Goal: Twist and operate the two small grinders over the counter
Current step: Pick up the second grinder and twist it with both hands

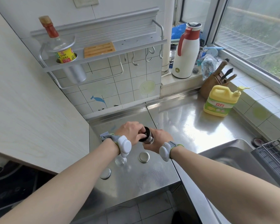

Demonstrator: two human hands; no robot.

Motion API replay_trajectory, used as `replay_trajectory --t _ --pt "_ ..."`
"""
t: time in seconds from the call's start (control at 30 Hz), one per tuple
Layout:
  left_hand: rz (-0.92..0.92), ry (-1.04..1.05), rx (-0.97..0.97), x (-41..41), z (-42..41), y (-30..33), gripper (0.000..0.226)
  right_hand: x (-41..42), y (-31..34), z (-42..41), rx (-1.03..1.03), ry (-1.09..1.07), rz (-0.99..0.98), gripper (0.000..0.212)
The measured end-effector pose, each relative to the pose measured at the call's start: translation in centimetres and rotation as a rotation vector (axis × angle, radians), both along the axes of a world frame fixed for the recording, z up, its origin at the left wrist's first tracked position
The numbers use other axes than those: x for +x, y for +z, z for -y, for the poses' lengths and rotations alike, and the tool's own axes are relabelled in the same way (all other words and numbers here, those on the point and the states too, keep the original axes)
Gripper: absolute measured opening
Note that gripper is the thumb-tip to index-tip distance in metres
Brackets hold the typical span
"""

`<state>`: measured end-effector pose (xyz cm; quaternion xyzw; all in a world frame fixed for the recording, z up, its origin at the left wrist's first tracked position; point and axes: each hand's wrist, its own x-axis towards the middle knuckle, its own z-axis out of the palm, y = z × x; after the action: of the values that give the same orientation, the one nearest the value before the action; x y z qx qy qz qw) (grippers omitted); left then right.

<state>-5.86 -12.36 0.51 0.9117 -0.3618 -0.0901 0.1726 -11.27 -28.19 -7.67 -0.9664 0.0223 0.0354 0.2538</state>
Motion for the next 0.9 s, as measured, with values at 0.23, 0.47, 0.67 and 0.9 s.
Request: replay_trajectory --t 0.23,0.47,0.67,0.9 --pt "0.020 -0.061 -0.061 -0.30 -0.68 -0.32 0.016 0.03 0.05 0.25 0.013 0.016 0.004 0.029" --pt "0.047 0.048 0.061 -0.15 -0.03 0.19 0.019 0.06 0.19 0.00 0.010 0.007 0.011 0.029" --pt "-0.003 -0.048 -0.047 -0.39 -0.38 0.27 0.023 -0.05 0.37 0.41 0.040 -0.002 0.046 0.029" --pt "0.045 0.064 0.023 -0.33 0.14 0.16 0.017 -0.15 0.78 0.15 0.021 -0.011 0.034 0.026"
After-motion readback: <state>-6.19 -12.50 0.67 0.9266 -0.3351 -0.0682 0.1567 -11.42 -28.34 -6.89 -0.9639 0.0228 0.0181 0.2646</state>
